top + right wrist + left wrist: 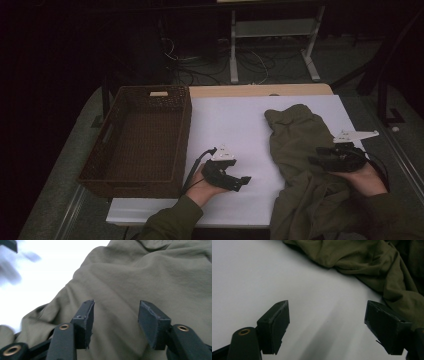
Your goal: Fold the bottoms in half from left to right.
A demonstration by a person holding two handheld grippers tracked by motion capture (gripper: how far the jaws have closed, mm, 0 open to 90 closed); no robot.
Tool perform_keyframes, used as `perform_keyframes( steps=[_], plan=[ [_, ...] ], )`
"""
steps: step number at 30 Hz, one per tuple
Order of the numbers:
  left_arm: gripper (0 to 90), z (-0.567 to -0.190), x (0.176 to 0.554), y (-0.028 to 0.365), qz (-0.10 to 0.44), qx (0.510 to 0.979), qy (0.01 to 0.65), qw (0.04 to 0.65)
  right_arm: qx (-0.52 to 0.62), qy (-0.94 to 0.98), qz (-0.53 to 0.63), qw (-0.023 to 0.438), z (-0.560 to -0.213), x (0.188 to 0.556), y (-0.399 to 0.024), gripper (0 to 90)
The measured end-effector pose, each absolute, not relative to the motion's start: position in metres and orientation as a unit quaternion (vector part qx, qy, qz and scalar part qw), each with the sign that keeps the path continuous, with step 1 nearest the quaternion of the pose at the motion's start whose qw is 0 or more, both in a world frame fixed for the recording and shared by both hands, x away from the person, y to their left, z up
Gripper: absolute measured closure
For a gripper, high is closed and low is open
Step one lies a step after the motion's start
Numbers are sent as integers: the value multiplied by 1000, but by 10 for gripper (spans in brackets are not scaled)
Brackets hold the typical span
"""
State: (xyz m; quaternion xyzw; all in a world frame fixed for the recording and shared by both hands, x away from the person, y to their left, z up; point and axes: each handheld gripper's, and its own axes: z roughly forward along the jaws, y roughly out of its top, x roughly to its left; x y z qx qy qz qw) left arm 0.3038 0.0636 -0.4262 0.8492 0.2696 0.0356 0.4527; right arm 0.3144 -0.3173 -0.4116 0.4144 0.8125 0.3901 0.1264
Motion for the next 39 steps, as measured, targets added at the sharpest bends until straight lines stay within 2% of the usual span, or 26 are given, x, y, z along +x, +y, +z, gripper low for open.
perform_keyframes(
  steps=[18,24,32,36,39],
  plan=[
    [400,-407,307,-15,4,856,213,470,420,808,392,132,-416,320,-319,420],
    [480,-409,311,-42,-13,860,191,472,421,807,393,132,-416,321,-320,419],
    [542,-422,308,-74,-45,874,158,457,422,807,392,131,-417,321,-320,419],
    [630,-429,305,-81,-48,888,134,437,422,807,392,131,-417,321,-321,419],
    [789,-430,304,-79,-32,895,120,428,421,807,392,130,-417,320,-320,419]
  ],
)
